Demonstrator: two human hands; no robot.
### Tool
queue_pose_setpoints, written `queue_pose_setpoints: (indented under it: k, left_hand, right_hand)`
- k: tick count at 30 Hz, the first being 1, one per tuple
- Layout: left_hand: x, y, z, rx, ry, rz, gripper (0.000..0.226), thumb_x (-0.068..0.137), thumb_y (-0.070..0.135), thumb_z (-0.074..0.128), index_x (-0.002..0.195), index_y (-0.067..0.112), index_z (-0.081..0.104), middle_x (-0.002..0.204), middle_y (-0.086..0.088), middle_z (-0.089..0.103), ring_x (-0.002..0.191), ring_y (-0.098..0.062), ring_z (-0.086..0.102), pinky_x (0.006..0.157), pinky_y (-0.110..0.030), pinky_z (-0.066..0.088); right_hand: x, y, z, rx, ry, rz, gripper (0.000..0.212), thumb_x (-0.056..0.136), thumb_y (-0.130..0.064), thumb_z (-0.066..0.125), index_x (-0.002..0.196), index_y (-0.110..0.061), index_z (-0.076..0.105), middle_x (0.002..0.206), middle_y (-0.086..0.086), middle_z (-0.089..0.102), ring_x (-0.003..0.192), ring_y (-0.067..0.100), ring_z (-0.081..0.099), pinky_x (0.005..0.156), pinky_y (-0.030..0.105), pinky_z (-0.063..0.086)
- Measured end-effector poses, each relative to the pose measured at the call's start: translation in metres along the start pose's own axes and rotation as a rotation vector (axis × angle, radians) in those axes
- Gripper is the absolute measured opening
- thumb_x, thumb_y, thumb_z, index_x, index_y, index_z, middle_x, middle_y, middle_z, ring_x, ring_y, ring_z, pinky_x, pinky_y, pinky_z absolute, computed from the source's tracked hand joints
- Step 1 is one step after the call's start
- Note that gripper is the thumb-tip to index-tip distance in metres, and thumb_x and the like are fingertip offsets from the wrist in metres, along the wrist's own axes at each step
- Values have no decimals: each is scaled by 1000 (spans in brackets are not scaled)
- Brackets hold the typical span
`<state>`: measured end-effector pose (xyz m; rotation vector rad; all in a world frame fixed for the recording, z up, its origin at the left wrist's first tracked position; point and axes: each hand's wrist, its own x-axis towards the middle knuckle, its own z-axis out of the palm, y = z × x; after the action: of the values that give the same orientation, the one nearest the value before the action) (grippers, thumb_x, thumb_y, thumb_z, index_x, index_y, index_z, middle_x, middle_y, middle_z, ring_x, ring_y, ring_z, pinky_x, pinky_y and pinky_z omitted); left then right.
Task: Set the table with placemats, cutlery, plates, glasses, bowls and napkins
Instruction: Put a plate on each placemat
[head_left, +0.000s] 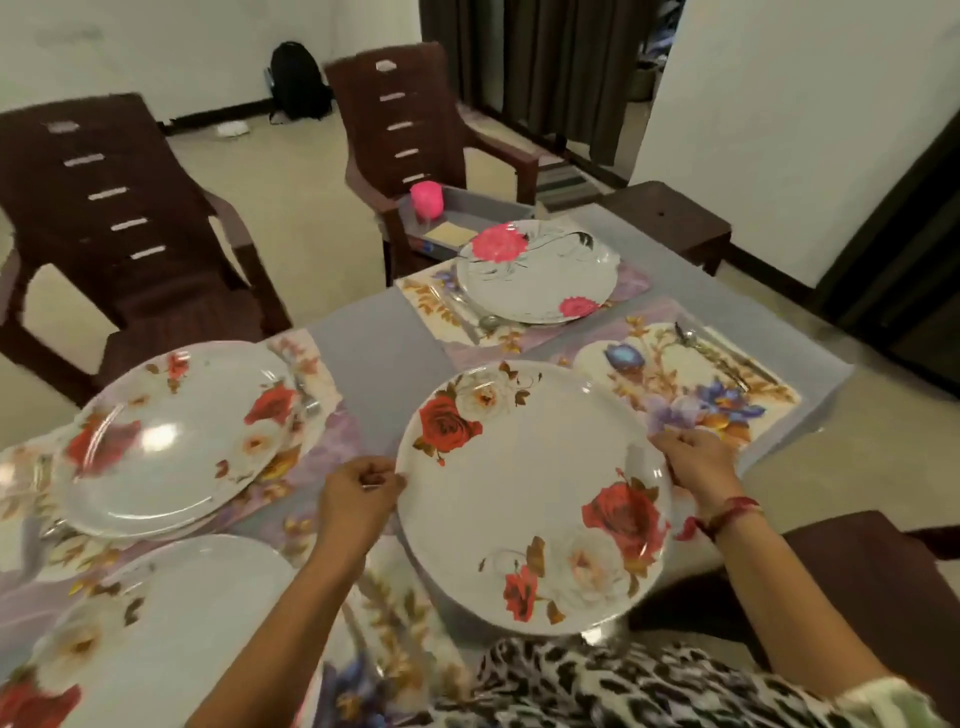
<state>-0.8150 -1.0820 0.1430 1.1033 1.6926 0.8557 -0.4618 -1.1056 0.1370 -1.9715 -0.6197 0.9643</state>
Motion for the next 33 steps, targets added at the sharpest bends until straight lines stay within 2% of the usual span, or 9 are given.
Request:
queue_pose_setpoints:
  k: [4,8,10,14,18,24,26,29,33]
  left_hand:
    - [10,39,100,6,-75,-49,8,82,7,69,84,15,69,81,-7,70,79,-25,67,75,-37,57]
    - [17,63,168,28,-106,-107,8,80,5,68,79,13,68,77,-8,70,72,-24,65,78,-42,57]
    - [25,69,188,35,-100,-156,10,81,4,68,78,13,65,77,-8,67,70,-23,64,79,-43,57]
    - [39,67,203,110,-64,-214,10,81,6,67,78,16,66,79,-5,69,73,-22,67,78,-42,58]
    - [51,58,206,114,-91,-236,13,78,7,70,79,19,65,82,-5,69,81,-26,68,79,-45,57]
    - [68,55,209,120,-155,-220,10,80,0,66,84,9,67,78,-9,70,73,-29,69,75,-44,58]
    - [71,57,209,149,-170,-206,14,83,4,66,97,4,68,78,-5,70,71,-24,68,71,-34,57]
    - [73,67,206,193,-120,-128,22,85,11,66,106,7,67,86,-1,66,75,-14,62,63,-22,46]
    - [77,93,207,126,0,-8,15,88,18,62,103,15,66,86,3,63,78,-13,60,73,-27,48]
  right_hand:
    - [74,-12,-66,-18,84,-15,10,84,-19,66,76,-12,67,85,7,62,82,21,56,80,33,46]
    - [126,-26,-103,-123,97,-13,21,86,-19,63,69,-10,57,66,7,51,68,22,48,63,29,39]
    - [147,-31,-107,-160,71,-11,24,87,-19,62,66,-12,53,65,4,51,65,21,48,59,26,39]
    - [171,-31,-103,-192,6,28,16,87,-22,61,83,-8,64,81,11,62,76,27,56,76,38,51]
    - [181,-27,-98,-238,-30,47,18,87,-22,61,89,-5,67,88,18,66,79,32,60,74,39,52]
    - [183,-34,-94,-260,-36,75,20,87,-23,62,91,-4,67,87,20,65,73,28,57,68,37,50]
    - [180,-40,-94,-267,-44,33,19,87,-22,62,95,-6,67,85,11,64,75,25,57,62,33,46]
    - [177,-54,-88,-244,-27,-94,13,86,-20,64,96,-12,68,98,6,66,92,24,60,73,32,48]
    - [178,-88,-73,-245,-62,-246,12,87,-21,63,96,-15,68,101,3,66,92,18,60,74,25,44]
